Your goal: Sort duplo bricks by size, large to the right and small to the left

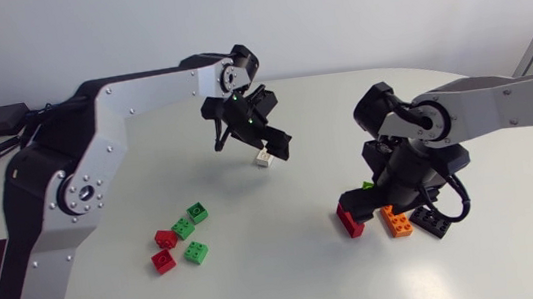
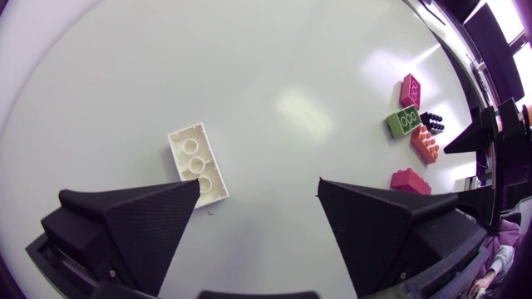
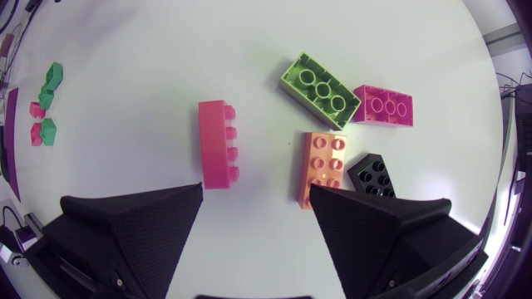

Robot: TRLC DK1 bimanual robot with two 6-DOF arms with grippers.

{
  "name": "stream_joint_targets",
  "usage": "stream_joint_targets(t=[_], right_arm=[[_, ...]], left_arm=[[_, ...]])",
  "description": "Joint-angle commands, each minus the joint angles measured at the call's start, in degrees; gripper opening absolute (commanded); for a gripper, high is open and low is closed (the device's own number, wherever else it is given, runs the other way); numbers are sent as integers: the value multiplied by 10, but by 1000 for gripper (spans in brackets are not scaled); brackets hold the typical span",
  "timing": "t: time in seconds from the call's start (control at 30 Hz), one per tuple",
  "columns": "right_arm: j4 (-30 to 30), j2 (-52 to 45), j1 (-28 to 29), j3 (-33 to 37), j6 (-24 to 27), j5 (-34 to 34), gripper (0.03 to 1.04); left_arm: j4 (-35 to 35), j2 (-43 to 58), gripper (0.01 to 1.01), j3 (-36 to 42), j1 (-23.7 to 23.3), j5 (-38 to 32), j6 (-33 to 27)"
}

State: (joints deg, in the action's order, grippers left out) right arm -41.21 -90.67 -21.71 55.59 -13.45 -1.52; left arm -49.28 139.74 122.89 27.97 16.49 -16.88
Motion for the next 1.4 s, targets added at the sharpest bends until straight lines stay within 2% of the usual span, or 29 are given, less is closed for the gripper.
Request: stream_joint_targets(t=[0.0,0.4,0.67,1.03,1.37], right_arm=[[3,-6,4,-11,6,1,925],[-1,-3,-7,-12,-3,2,925],[-1,10,-10,-26,-7,1,925],[0,8,-4,-22,-3,1,925],[5,-2,1,-27,1,1,925]], left_arm=[[-13,23,989,17,5,1,9],[-14,-12,989,-42,3,-3,-7],[-2,-11,989,-28,15,-7,3],[-22,-3,989,17,19,-7,4],[-65,88,989,136,11,-7,5]])
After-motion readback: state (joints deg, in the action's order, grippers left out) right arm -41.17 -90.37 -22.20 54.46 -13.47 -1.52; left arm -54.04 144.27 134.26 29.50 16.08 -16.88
